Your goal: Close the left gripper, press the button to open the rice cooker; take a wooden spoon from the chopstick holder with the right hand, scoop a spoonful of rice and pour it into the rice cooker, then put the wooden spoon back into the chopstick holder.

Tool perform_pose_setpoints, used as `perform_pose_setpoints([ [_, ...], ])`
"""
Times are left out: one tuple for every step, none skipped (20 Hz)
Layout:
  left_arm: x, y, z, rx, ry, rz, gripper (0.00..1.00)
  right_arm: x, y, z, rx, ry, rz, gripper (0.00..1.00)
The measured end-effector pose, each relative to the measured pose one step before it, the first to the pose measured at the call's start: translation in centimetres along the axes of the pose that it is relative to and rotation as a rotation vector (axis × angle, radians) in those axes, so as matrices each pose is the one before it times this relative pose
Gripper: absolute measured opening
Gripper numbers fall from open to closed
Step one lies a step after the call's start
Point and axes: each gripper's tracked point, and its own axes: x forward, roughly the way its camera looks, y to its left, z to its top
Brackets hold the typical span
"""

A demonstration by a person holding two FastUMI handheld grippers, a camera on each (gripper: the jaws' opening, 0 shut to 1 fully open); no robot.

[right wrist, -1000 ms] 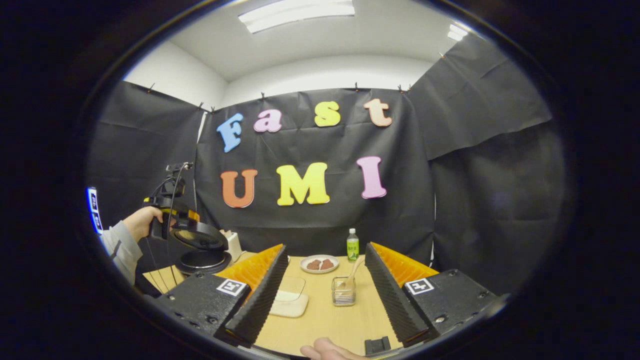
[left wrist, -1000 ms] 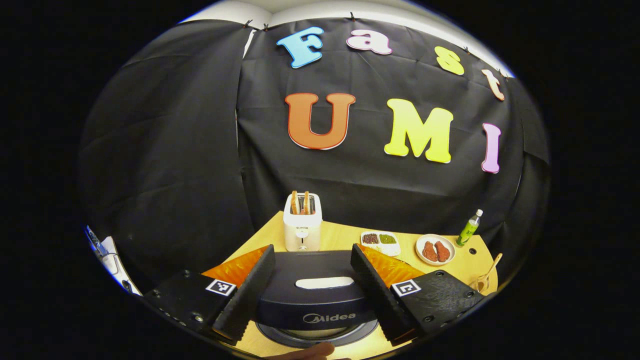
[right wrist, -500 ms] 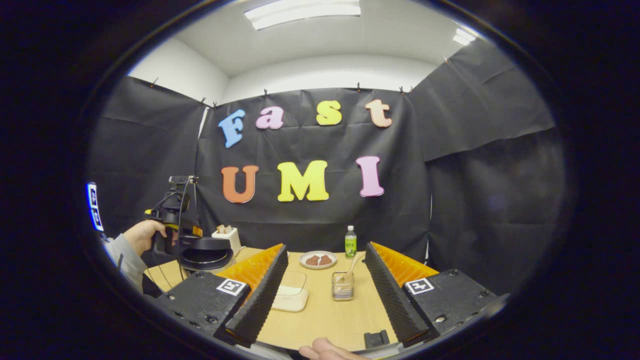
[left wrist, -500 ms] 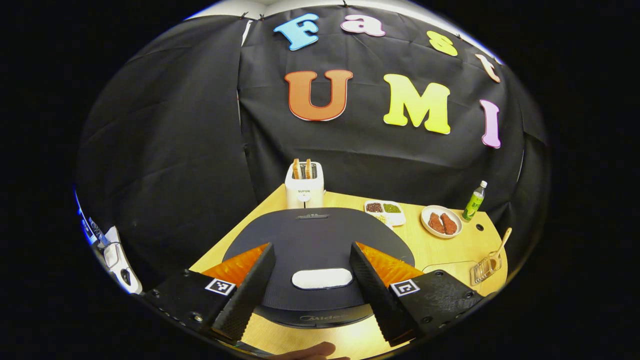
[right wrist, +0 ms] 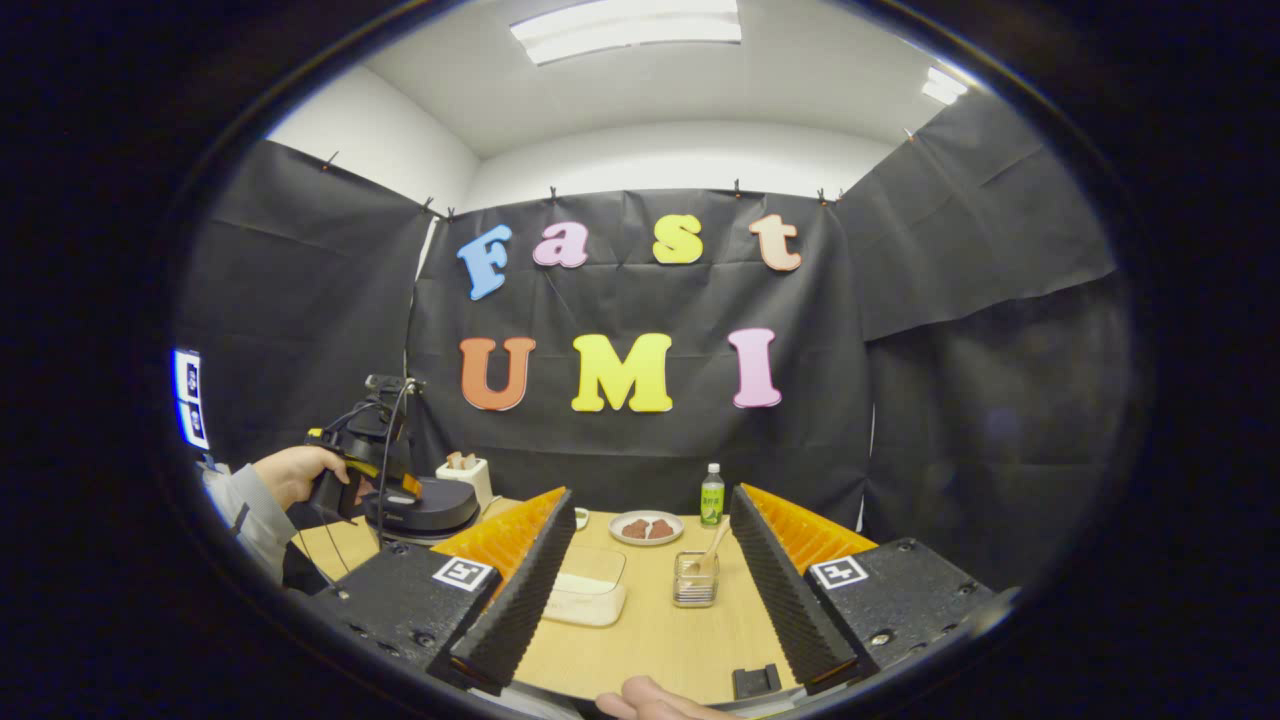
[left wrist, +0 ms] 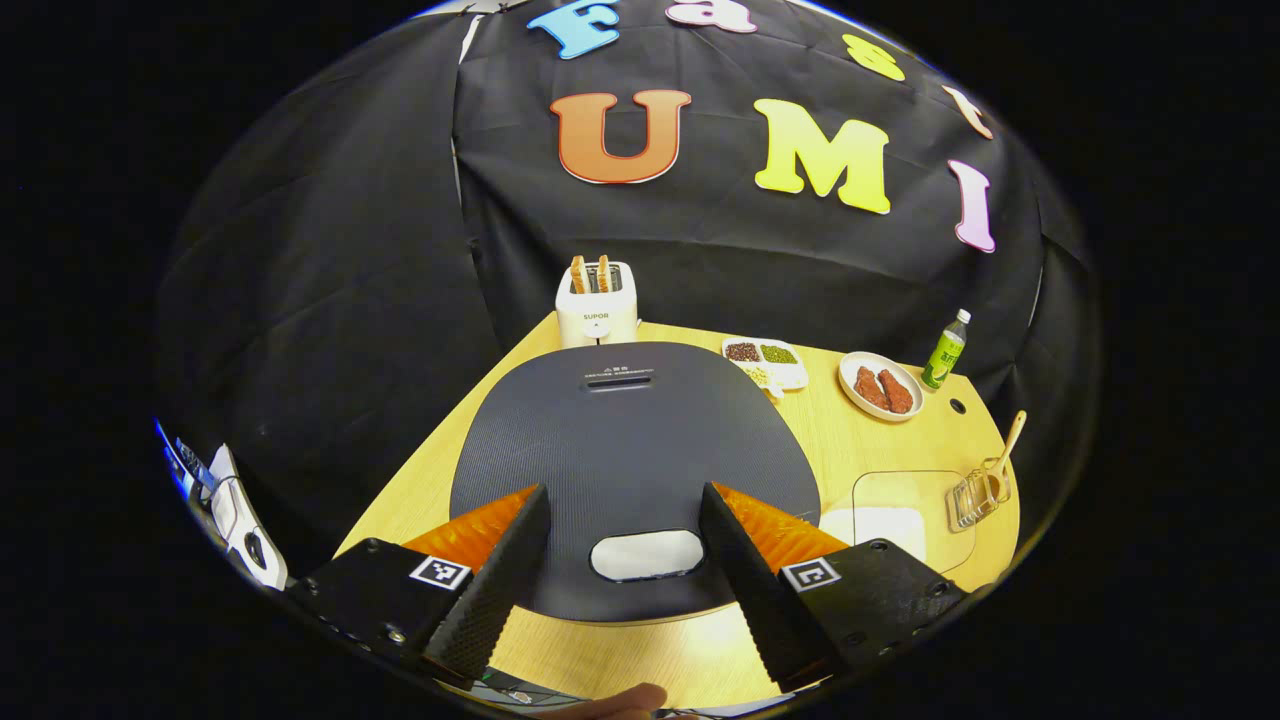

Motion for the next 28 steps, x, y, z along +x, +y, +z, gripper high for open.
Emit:
perform_pose_setpoints([
  [-0.252, 0.012, -0.613, -0.00697, 0.02617, -0.00433, 0.98, -0.021, -0.027, 0.024, 0.00156, -0.0054, -0.00425, 1.0],
  [-0.447, -0.103, -0.454, 0.00462, 0.01484, 0.00235, 0.98, -0.029, 0.029, 0.032, 0.0018, -0.00438, 0.00101, 1.0],
  [-0.237, -0.066, -0.103, 0.01139, -0.00241, -0.0039, 0.99, -0.021, 0.166, -0.205, 0.00248, -0.00032, 0.00401, 0.93],
  [-0.182, -0.32, -0.237, -0.00113, 0.00099, 0.0046, 0.98, 0.022, 0.162, -0.174, -0.0001, 0.00406, 0.00512, 1.0],
  [-0.112, -0.176, -0.07, -0.00166, -0.00042, 0.00105, 0.98, -0.08, 0.158, -0.05, -0.00099, 0.00002, 0.00544, 1.0],
  [-0.262, -0.042, -0.144, 0.00097, -0.00103, -0.00191, 0.97, -0.045, -0.011, 0.072, 0.00093, -0.00388, 0.00201, 1.0],
  [-0.131, -0.066, -0.119, 0.00121, -0.0023, -0.00275, 0.98, -0.117, -0.017, 0.074, 0.00113, -0.00415, -0.00022, 1.0],
  [0.017, -0.047, -0.052, 0.00265, -0.00829, 0.00112, 0.97, -0.141, 0.046, 0.006, 0.00015, -0.00286, 0.00106, 1.0],
  [-0.05, -0.062, -0.038, 0.00687, -0.00686, 0.00104, 0.98, -0.132, 0.12, -0.14, -0.00012, 0.00035, 0.00315, 0.93],
  [0.046, 0.035, -0.099, 0.00395, -0.00516, 0.00141, 0.98, -0.096, 0.043, -0.068, 0.00112, 0.0009, 0.00201, 1.0],
  [-0.109, 0.074, -0.022, -0.00348, -0.00541, 0.00149, 0.98, -0.06, -0.07, -0.078, 0.0023, 0.00004, -0.00114, 1.0],
  [0.02, 0.011, -0.065, -0.00005, -0.00575, 0.0005, 0.98, 0.075, -0.205, -0.066, 0.00179, 0.0011, -0.00218, 1.0],
  [0.22, 0.024, -0.573, 0.00212, 0.01473, -0.00242, 0.98, 0.006, -0.063, -0.133, 0.00286, 0.00287, -0.0035, 1.0],
  [-0.063, -0.114, -0.182, 0.00548, -0.007, 0.00036, 0.98, -0.05, -0.13, -0.115, 0.00268, 0.00299, -0.00296, 1.0],
  [0.135, -0.007, 0.157, 0.00095, -0.00423, 0.00231, 0.98, 0.087, -0.211, -0.121, 0.00149, 0.00193, -0.00275, 1.0],
  [0.116, 0.043, 0.178, -0.00303, -0.00612, 0.00083, 0.98, 0.001, -0.128, -0.054, 0.00129, 0.00168, -0.00379, 1.0],
  [0.086, -0.032, -0.045, -0.00125, 0.00427, -0.00141, 0.97, 0.023, -0.061, 0.037, 0.00077, 0.0002, -0.00229, 1.0],
  [-0.005, 0.048, -0.114, -0.00114, 0.001, -0.00177, 0.96, -0.051, 0.065, -0.025, 0.00082, -0.00007, 0.00051, 1.0],
  [0.041, -0.006, 0.057, -0.00797, 0.00364, 0.00036, 0.97, 0.008, 0.105, -0.051, 0.00075, -0.00063, 0.00226, 1.0],
  [-0.089, 0.13, 0.069, -0.00638, 0.00537, 0.00533, 0.96, -0.063, -0.013, -0.065, -0.00028, 0.00123, 0.00186, 1.0],
  [-0.147, 0.054, 0.052, -0.00373, 0.00162, 0.00575, 0.96, 0.207, -0.164, -0.113, 0.00106, 0.00036, 0.00059, 1.0],
  [-0.175, -0.153, -0.054, -0.00795, -0.00105, 0.00242, 0.96, -0.056, -0.073, 0.0, 0.00229, 0.0001, -0.00179, 1.0],
  [-0.2, -0.247, 0.069, -0.00492, -0.00784, -0.00242, 0.95, 0.101, -0.053, -0.013, 0.00034, 0.0007, -0.00309, 1.0],
  [-0.317, -0.414, -0.005, 0.00513, -0.00603, -0.01242, 0.95, 0.067, -0.128, -0.107, 0.00041, 0.0011, -0.00214, 1.0],
  [-0.38, -0.279, -0.14, 0.00655, -0.00621, -0.00898, 0.95, 0.06, -0.108, -0.123, 0.00154, 0.00194, -0.00142, 1.0],
  [-0.33, -0.19, 0.328, 0.00262, -0.01796, -0.00382, 0.94, 0.045, -0.044, -0.081, 0.00305, 0.00251, -0.00058, 1.0],
  [-0.684, -0.095, 0.44, 0.00378, -0.02704, 0.00029, 0.94, 0.0, 0.045, -0.017, 0.00288, 0.00173, -0.00032, 1.0],
  [-0.612, -0.176, 0.476, 0.00112, -0.03256, -0.00062, 0.94, 0.184, -0.079, -0.2, 0.00033, 0.00466, -0.00174, 1.0],
])
